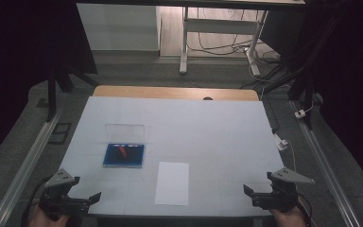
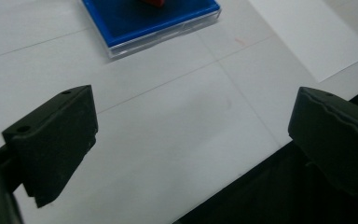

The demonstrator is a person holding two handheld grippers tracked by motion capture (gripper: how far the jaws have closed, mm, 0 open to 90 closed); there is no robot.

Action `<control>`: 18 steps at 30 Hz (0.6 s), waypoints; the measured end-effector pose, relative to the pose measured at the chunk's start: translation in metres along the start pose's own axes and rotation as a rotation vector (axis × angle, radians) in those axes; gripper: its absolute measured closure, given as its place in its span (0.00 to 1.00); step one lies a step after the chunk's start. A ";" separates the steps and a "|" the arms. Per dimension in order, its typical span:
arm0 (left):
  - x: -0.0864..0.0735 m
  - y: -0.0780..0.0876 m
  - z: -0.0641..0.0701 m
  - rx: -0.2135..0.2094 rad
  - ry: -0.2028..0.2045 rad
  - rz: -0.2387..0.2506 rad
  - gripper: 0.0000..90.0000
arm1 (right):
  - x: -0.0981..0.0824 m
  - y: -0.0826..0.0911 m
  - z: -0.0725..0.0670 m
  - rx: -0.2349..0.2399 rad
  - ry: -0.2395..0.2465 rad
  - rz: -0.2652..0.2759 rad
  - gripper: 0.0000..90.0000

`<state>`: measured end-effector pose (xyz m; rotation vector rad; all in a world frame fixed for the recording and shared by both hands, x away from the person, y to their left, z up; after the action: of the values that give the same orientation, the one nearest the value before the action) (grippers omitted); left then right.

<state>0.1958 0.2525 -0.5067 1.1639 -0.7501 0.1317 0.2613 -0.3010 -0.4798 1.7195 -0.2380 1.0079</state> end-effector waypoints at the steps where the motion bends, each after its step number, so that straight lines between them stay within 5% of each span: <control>1: 0.000 0.000 0.000 -0.004 -0.002 0.000 0.02 | 0.000 0.000 0.000 0.000 0.000 0.000 0.00; 9: 0.001 -0.002 -0.001 0.003 0.007 -0.020 0.00 | -0.001 -0.001 -0.002 0.046 0.016 -0.008 0.00; 18: 0.001 -0.002 -0.001 -0.024 0.005 -0.021 0.00 | -0.001 -0.003 -0.006 0.044 0.064 -0.031 0.00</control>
<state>0.1981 0.2525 -0.5083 1.1476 -0.7332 0.1079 0.2592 -0.2946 -0.4820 1.7223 -0.1484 1.0501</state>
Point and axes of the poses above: each handheld gripper's, and its own axes: y roughly backward along the jaws, x roughly out of its top, z roughly to its right, the point moved 4 cm from there along -y, roughly forward along the jaws, and after that the axes turned 6 degrees about -z, right-handed, at the moved point
